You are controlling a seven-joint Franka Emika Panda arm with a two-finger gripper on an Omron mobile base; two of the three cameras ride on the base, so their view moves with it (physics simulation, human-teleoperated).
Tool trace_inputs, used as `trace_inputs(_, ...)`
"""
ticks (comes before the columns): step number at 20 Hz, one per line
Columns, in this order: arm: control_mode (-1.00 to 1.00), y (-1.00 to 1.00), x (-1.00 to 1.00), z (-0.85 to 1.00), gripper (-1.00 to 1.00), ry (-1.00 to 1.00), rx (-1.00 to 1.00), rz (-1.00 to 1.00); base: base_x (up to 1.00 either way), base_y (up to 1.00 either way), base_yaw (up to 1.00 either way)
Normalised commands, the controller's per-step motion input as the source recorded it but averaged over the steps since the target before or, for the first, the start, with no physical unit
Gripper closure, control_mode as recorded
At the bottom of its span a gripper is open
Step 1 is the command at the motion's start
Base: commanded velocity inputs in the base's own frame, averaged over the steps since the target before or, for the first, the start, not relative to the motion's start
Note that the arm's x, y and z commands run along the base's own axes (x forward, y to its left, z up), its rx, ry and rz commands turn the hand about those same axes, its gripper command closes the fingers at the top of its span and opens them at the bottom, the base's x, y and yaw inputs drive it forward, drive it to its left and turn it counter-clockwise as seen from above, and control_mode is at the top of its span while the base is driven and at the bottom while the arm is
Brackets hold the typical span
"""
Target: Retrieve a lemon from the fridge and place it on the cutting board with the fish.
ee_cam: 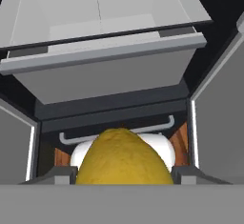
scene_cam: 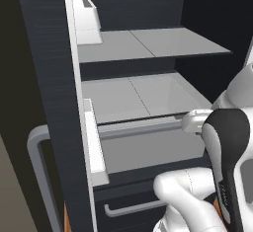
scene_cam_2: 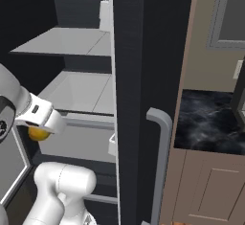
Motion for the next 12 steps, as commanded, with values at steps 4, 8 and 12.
trace_inputs(4,-1.00,0.00,-0.31,0.00,1.00,0.09,-0.01,0.04,0.00,0.00,0.00)
trace_inputs(8,-1.00,0.00,-0.09,0.00,1.00,0.00,0.00,0.07,0.00,0.00,0.00)
trace_inputs(12,-1.00,0.00,0.00,-0.01,1.00,0.00,0.00,0.05,0.00,0.00,0.00)
